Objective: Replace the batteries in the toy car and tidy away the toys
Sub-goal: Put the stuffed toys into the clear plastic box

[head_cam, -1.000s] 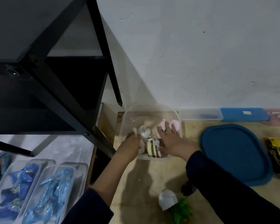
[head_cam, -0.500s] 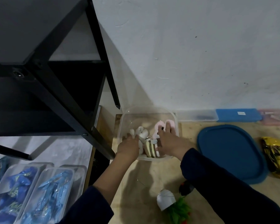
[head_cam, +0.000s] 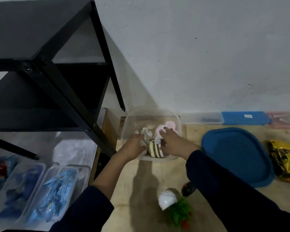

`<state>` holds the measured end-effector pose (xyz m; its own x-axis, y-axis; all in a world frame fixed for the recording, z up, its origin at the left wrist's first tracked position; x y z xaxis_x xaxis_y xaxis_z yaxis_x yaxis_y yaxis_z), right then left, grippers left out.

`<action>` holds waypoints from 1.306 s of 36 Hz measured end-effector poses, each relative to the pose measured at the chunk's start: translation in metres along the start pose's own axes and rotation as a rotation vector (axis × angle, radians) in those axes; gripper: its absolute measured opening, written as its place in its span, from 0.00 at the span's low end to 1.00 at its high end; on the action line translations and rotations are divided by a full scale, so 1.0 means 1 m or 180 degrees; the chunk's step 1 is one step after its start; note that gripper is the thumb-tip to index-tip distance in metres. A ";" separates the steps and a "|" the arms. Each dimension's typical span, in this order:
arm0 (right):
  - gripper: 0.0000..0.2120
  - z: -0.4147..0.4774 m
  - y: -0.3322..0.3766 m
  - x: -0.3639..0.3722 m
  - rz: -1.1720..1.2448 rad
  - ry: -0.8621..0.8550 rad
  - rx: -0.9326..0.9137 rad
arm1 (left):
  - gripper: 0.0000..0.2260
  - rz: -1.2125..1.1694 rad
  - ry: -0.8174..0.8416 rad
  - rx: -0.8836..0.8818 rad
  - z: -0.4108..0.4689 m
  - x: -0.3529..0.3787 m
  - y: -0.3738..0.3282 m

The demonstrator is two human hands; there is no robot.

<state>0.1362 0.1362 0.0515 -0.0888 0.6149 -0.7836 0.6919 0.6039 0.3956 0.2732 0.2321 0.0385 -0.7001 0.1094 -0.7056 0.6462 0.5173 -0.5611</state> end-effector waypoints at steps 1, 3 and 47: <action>0.29 -0.005 0.000 -0.002 0.0007 -0.0033 -0.0088 | 0.24 -0.0140 -0.0098 -0.0014 -0.006 -0.001 -0.002; 0.29 -0.016 -0.002 -0.007 0.0079 -0.0100 -0.0243 | 0.23 -0.0379 -0.0343 0.0017 -0.021 -0.003 -0.010; 0.11 -0.128 -0.130 0.093 0.0773 -0.0099 -0.0848 | 0.19 -0.2102 -0.1247 -0.1418 -0.137 0.175 -0.022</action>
<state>-0.0534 0.1800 -0.0111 0.0799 0.7436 -0.6639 0.4787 0.5555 0.6799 0.0950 0.3555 -0.0129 -0.6814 -0.5843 -0.4407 -0.0882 0.6633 -0.7431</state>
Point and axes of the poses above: each hand's wrist, its own z-axis towards the middle knuckle, its own x-axis out of the palm, y = z × x, the point moved 3 cm from there along z, towards the middle knuckle, and after that the axes turned 1 degree about y, right-handed, at the moved point
